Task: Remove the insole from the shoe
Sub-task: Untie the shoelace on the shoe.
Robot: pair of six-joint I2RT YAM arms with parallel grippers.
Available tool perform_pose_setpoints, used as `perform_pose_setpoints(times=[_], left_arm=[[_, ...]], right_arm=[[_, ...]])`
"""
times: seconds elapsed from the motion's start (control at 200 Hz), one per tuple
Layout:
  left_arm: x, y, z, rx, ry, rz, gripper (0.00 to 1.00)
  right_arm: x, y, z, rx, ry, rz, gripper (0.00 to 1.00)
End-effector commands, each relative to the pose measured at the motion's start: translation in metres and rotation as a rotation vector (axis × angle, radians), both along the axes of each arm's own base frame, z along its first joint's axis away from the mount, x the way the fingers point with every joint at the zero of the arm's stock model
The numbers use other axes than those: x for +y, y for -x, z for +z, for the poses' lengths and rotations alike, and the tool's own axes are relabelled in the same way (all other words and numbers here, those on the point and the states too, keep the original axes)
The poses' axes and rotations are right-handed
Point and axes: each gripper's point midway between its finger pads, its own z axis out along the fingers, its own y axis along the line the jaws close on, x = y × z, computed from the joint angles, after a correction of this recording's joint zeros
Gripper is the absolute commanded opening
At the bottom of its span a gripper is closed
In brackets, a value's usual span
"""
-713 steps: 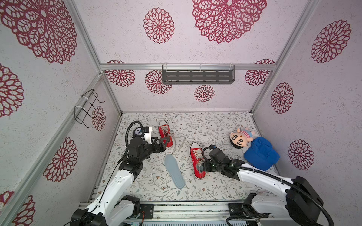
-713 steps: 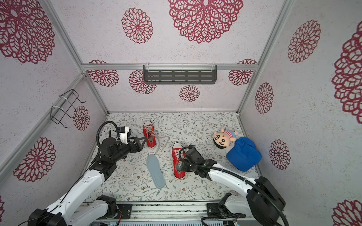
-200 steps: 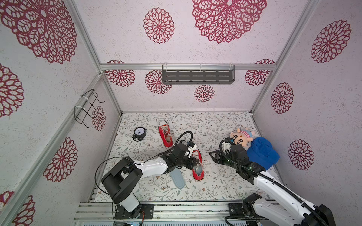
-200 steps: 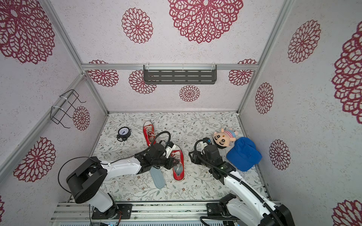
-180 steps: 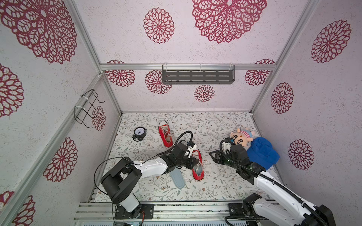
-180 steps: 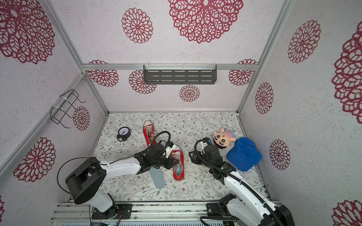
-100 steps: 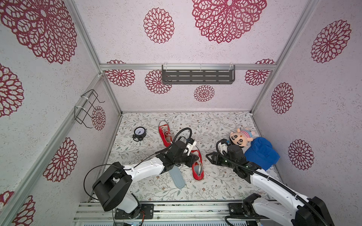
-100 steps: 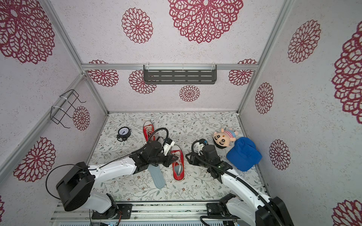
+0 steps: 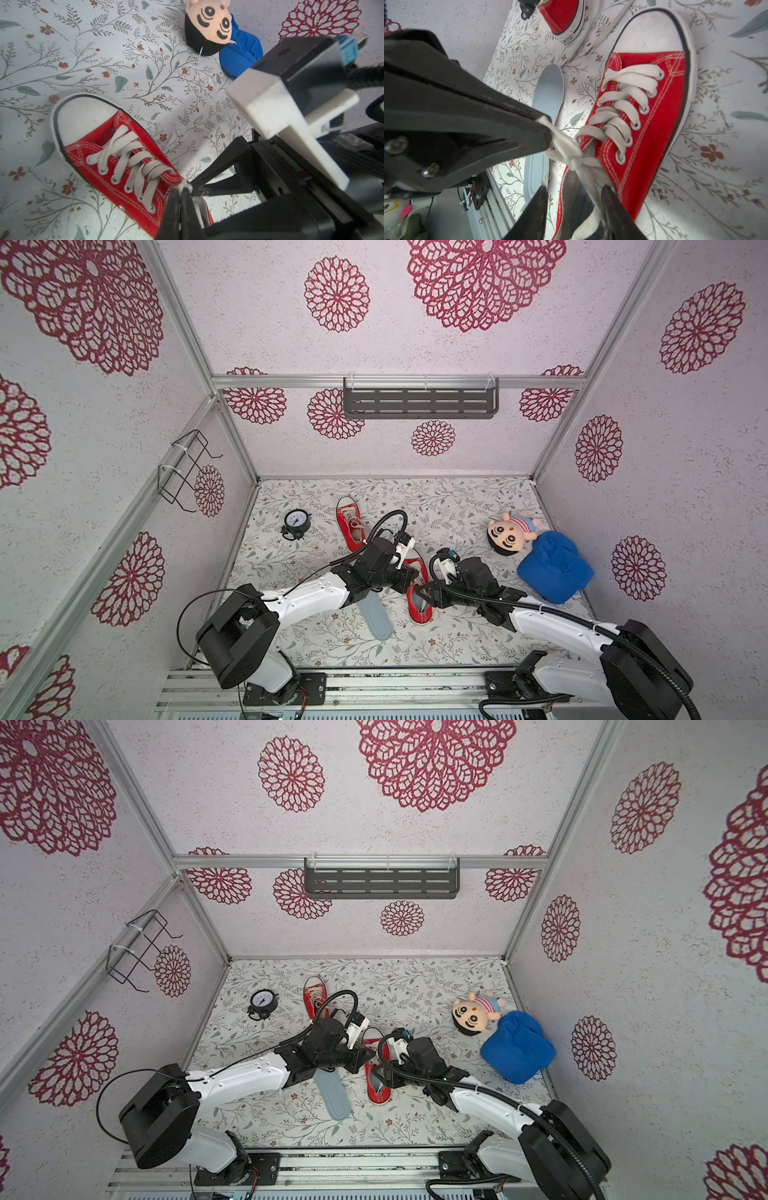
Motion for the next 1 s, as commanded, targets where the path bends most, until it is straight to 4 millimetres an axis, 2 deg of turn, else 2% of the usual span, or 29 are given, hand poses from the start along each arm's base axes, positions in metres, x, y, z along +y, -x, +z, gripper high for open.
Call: perform_pose_setpoints(times=[0.0,0.075,0.13,0.21,0.34,0.42,0.595,0.721,0.996], left_arm=[[-0.004,-0.005,0.016,-0.044,0.022,0.008,0.0],[-0.004,-0.006,0.016,-0.041,0.032,0.009,0.0],[-0.004,-0.006,0.018,-0.04,0.047,0.011,0.06],[-0.003,-0.007,0.022,-0.039,0.083,0.014,0.27],[0.007,-0.007,0.031,-0.04,0.137,0.03,0.48],[0.015,-0.007,0.032,-0.042,0.147,0.046,0.58],[0.022,-0.001,0.015,0.009,0.149,0.067,0.63],[0.029,-0.005,0.001,0.054,0.164,0.121,0.64],[0.014,-0.013,0.009,0.097,0.291,0.114,0.61]], right_arm=[[0.004,-0.013,0.01,-0.102,0.009,0.007,0.38],[0.003,-0.016,0.009,-0.104,0.014,-0.009,0.33],[0.002,-0.019,0.009,-0.107,0.016,-0.022,0.3],[0.002,-0.022,0.01,-0.111,0.012,-0.041,0.24],[0.004,-0.024,0.013,-0.112,-0.009,-0.052,0.15],[0.005,-0.025,0.012,-0.108,-0.009,-0.048,0.14],[0.006,-0.025,0.008,-0.091,-0.002,-0.048,0.13],[0.006,-0.024,0.006,-0.087,0.002,-0.047,0.13],[0.008,-0.023,0.006,-0.08,-0.001,-0.036,0.13]])
